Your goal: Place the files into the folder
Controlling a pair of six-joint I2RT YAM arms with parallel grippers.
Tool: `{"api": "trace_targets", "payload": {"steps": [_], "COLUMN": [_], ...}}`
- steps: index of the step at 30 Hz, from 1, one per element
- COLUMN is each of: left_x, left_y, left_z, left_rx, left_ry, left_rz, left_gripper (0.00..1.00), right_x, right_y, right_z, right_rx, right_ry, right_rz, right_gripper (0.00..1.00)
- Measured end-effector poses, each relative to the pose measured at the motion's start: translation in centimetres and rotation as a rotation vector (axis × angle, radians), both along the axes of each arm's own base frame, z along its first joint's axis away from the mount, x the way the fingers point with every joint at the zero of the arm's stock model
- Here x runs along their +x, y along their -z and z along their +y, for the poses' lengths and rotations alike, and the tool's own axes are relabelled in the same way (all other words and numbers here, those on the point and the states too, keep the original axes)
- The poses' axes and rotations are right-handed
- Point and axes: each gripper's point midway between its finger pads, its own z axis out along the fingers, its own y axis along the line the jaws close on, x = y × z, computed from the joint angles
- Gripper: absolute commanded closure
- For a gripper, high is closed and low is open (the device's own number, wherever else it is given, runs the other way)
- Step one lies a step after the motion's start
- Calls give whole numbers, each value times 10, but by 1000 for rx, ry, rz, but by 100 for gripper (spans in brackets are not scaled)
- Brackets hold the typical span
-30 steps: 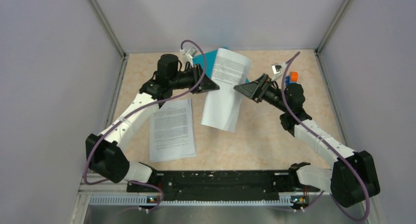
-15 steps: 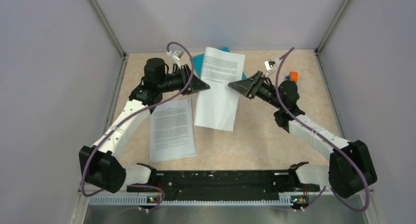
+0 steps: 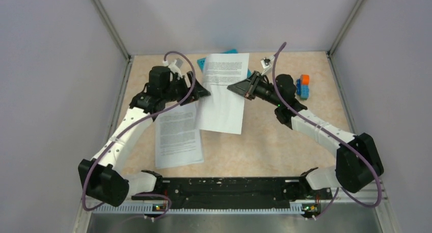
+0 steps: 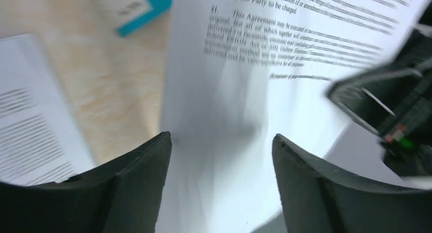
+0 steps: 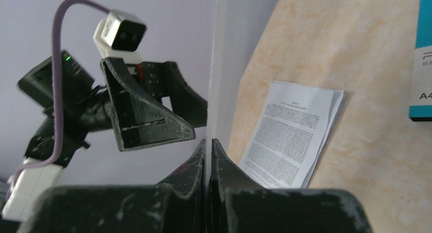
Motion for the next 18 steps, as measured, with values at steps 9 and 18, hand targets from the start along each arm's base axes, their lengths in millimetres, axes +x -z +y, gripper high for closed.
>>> {"api": "trace_targets", "payload": {"steps": [9,18], "left_x": [-1,-23], "left_y": [-21,-112], "left_z": [149,225], "left_rx": [500,620], "left_ry": [-627,-938], "left_rz": [-150,-320], "left_gripper": [4,2], "right_x": [36,14], "right_y": [14,38], "right_z": [110,269], "right_rx": [-161,-187], "right_ry": [-67,-310], "right_rz": [48,79], "right_gripper": [100,100]}}
